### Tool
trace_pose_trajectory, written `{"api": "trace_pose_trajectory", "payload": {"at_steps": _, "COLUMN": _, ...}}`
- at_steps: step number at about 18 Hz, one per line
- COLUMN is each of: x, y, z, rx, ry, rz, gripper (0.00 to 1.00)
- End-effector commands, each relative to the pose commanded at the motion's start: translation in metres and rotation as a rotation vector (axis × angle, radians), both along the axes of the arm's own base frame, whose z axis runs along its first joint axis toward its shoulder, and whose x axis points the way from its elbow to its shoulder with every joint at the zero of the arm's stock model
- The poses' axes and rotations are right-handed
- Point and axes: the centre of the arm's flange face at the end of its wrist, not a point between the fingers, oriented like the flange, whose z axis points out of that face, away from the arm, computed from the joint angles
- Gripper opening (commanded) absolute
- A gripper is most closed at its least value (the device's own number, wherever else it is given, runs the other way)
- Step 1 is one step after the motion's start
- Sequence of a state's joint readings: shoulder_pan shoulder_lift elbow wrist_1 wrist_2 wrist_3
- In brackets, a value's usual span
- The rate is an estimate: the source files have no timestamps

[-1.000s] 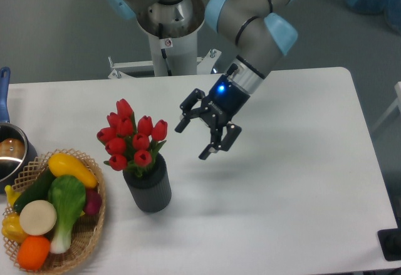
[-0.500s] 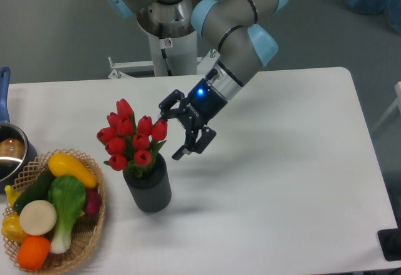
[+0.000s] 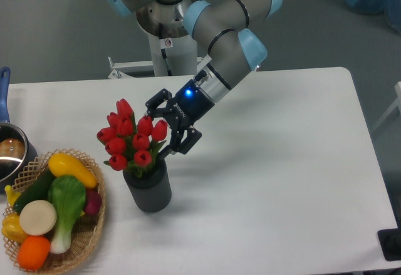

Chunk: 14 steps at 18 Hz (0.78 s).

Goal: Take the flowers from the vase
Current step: 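Close the gripper on the tulip bunch stems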

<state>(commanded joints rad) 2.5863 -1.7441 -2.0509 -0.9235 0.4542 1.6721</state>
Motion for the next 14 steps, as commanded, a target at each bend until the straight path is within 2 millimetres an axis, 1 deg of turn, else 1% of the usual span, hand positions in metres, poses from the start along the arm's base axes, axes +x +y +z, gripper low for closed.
{"api": "trace_pose_trajectory", "payload": {"at_steps": 6, "x": 0.002, "y": 0.003, "z": 0.000, "rx": 0.011, "ry": -0.011, "rz": -0.006, "gripper": 1.00}}
{"api": "trace_pose_trajectory", "payload": {"at_steps": 8, "x": -0.002, "y": 0.003, "z": 0.003, "rx": 0.016, "ry": -0.003, "rz": -0.002, "gripper": 1.00}}
{"api": "trace_pose_trajectory", "payload": {"at_steps": 12, "x": -0.013, "y": -0.005, "z": 0.003, "rx": 0.009, "ry": 0.005, "rz": 0.022, "gripper": 1.00}}
{"api": "trace_pose_trajectory", "payload": {"at_steps": 14, "x": -0.013, "y": -0.005, "z": 0.002, "rx": 0.007, "ry": 0.005, "rz": 0.022, "gripper": 1.00}}
